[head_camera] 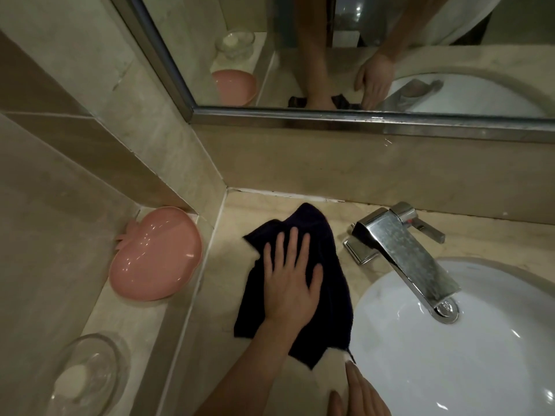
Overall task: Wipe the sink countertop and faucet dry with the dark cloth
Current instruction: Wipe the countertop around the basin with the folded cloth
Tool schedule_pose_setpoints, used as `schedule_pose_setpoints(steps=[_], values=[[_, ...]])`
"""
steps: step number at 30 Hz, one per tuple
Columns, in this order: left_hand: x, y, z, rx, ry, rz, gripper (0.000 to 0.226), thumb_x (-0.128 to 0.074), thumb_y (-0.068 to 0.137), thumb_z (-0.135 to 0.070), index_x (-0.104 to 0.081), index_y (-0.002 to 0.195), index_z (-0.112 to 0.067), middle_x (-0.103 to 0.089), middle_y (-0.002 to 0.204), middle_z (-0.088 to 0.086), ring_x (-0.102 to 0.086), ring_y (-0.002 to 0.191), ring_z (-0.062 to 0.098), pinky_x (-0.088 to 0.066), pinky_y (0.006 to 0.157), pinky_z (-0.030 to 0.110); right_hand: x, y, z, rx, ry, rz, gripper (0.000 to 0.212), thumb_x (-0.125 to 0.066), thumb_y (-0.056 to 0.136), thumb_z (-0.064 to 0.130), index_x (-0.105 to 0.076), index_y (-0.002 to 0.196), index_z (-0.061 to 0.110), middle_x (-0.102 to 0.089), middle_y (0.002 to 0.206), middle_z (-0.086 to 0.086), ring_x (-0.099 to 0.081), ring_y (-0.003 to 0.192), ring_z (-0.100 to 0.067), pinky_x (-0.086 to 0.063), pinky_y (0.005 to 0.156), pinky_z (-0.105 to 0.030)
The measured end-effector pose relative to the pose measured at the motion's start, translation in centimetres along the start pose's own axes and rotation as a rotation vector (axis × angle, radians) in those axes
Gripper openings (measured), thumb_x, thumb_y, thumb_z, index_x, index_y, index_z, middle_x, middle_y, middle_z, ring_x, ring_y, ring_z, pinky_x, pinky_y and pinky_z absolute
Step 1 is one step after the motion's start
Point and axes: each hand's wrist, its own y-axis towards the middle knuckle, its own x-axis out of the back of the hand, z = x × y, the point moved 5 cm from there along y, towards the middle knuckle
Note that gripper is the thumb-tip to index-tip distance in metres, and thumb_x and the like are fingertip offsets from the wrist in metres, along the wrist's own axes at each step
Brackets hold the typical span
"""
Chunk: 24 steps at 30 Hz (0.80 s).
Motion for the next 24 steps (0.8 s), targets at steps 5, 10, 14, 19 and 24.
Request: schedule_pose_setpoints(steps=[5,10,14,19,24], values=[[-0.4,4.9,-3.8,-0.348,-0.101,0.011,0.054,-0.029,0.104,-0.031,-0.034,0.156,-0.018,-0.026,0.165,0.0,-0.021,0.152,0.02,-0.01,0.126,0.044,1.4,-0.4,-0.7,0.026,-0.12,-0.016,0.079,-0.019,0.1,0.051,-0.07,0.098,-0.008,-0.074,0.094,-0.023,-0.07,0.064,-0.031,-0.041,0.071,-0.027],[-0.2,4.9,-3.1,-0.315,-0.116,-0.012,0.052,-0.032,0.103,-0.03,-0.037,0.154,-0.019,-0.029,0.164,0.0,-0.024,0.151,0.019,-0.012,0.125,0.042,2.2,-0.7,0.0,0.076,-0.168,-0.042,0.083,-0.019,0.1,0.052,-0.072,0.095,-0.011,-0.074,0.095,-0.022,-0.072,0.067,-0.032,-0.041,0.072,-0.027],[0.1,2.5,2.1,0.007,-0.05,-0.032,0.055,-0.018,0.106,-0.033,-0.023,0.159,-0.019,-0.017,0.167,0.002,-0.015,0.154,0.021,-0.011,0.126,0.044,3.0,-0.9,0.4,0.174,-0.212,-0.036,0.074,-0.025,0.098,0.05,-0.074,0.1,-0.006,-0.075,0.098,-0.018,-0.074,0.074,-0.029,-0.04,0.075,-0.024],[1.5,1.6,10.0,0.228,-0.042,-0.065,0.059,-0.004,0.103,-0.034,-0.014,0.16,-0.018,-0.011,0.168,0.003,-0.008,0.155,0.019,-0.006,0.127,0.042,3.0,-0.9,0.4,0.166,-0.125,-0.084,0.075,-0.026,0.098,0.051,-0.073,0.095,-0.007,-0.075,0.092,-0.018,-0.061,0.079,-0.016,-0.039,0.07,-0.023],[1.6,4.6,9.9,0.3,-0.052,-0.063,0.063,-0.003,0.101,-0.037,-0.012,0.16,-0.018,-0.007,0.169,0.002,-0.006,0.155,0.019,-0.003,0.127,0.041,2.9,-0.8,0.3,0.169,-0.111,-0.075,0.065,-0.027,0.098,0.049,-0.068,0.103,-0.001,-0.075,0.091,-0.019,-0.066,0.07,-0.021,-0.038,0.068,-0.022]])
